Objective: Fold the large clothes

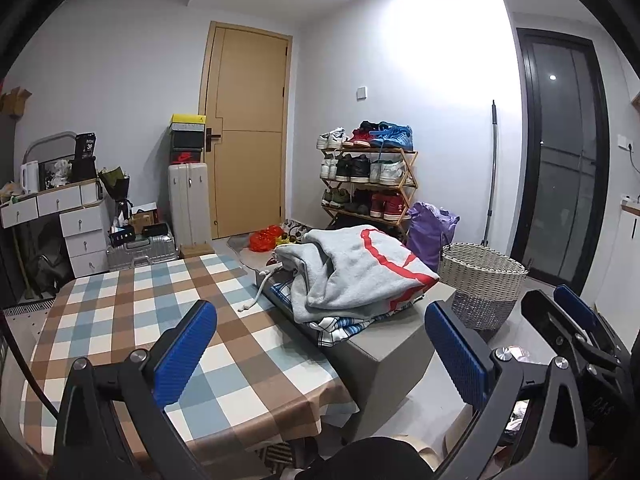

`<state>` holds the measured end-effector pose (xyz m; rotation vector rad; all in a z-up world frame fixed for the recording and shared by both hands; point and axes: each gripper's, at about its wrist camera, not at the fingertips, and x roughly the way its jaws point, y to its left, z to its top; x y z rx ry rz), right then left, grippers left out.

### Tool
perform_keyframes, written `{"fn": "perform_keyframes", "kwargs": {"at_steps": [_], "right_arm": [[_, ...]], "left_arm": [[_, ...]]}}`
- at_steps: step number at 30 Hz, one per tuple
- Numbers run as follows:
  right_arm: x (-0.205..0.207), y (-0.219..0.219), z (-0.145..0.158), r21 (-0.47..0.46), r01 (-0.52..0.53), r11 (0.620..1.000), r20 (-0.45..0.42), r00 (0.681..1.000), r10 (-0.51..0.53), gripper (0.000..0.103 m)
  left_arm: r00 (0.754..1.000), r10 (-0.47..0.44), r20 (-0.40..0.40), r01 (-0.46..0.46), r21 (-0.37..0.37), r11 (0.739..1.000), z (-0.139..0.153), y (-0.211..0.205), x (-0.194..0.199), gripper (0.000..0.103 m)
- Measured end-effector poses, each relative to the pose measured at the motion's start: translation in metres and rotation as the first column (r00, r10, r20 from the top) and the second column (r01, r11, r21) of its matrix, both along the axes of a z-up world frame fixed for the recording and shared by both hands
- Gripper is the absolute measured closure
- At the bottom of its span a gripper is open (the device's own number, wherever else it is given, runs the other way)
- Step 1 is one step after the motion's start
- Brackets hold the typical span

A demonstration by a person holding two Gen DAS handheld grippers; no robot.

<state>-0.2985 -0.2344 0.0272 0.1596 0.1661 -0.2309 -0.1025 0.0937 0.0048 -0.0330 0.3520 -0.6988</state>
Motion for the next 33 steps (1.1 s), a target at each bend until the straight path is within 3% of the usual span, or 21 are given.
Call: {"fn": "perform_keyframes", "kwargs": {"at_steps": [6,33], "right_arm": [[-0.0041,0.0044,0.0016,-0.01,-0.007,1.0,0.011,1.0,0.007,0.0],[-0.0062,0.0077,0.0023,-0.013,-0.018,1.0,0.018,1.0,0.019,0.0]], "left_arm": [[1.0,-0.004,-0.027,0.003,-0.014,1.0,0.0002,0.0031,0.0,0.002],[1.0,-0.019,-0.007,0.019,0.004,1.0,0.0027,0.0022,-0.0078,0.002]]}}
